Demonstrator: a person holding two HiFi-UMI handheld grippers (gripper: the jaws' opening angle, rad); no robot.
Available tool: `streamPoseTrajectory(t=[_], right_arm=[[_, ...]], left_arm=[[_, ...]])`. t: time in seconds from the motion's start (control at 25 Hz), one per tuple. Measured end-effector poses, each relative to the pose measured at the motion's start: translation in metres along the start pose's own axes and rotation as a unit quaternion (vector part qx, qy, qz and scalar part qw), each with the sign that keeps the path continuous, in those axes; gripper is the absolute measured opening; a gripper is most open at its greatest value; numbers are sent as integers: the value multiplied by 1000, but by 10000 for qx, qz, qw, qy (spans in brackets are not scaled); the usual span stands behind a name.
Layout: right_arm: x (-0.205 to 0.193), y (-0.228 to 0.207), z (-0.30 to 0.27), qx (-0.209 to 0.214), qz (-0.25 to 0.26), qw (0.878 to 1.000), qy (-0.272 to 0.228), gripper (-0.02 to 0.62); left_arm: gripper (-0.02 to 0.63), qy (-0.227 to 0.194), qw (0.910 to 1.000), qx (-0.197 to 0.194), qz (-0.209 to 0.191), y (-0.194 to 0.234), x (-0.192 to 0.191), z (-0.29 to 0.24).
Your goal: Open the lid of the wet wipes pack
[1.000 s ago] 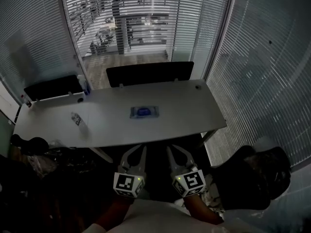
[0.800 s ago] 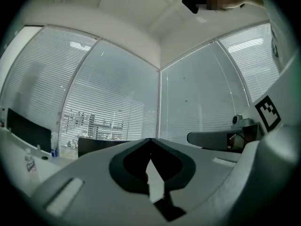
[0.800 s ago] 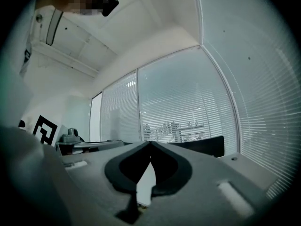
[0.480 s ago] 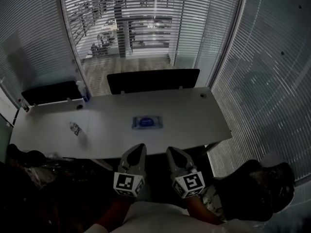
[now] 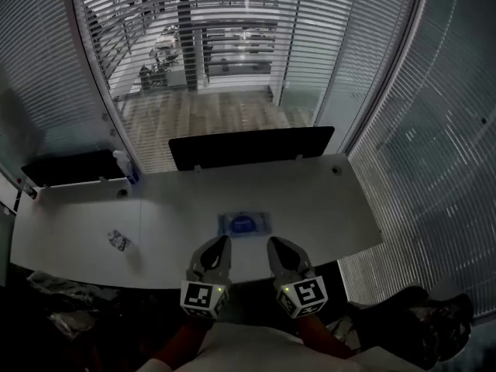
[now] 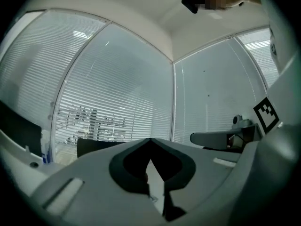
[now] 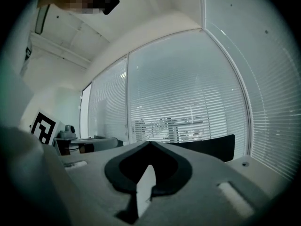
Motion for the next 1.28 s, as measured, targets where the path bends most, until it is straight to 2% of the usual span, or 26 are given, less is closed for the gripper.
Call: streamPoseTrajectory(t=[0.12,0.28,0.52,1.0,1.2,1.28], right_arm=[[2,-10,-38,-37,-40,10000,33,0],[22,-19,-78,-89,9,9999,58,0],[12,-20,-126,-133,23,9999,61,-1],[10,-45,-149,-125,49,9999,42,0],[11,-63,-150,-60,40,9999,82,0],[9,-67,-152,-26,95,9999,111,0]], left_arm=[[2,85,9999,-103,17,21,-1,-27],[2,91,9997,-246,16,37,27,-58],[2,99,9993,-343,79,73,19,-87],[2,216,9990,-383,-10,86,13,-121],[2,268,9990,-305,-176,78,13,-132],[2,411,9979,-373,-326,73,6,-135]])
Point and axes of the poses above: the fingertips, and each gripper's own axes: z backward along the fingers, y to its left, x out of its top, the point moved 4 cm from there along z, backward along the fingers, and after that the axes turned 4 degrees about y, right-handed, at the moved point
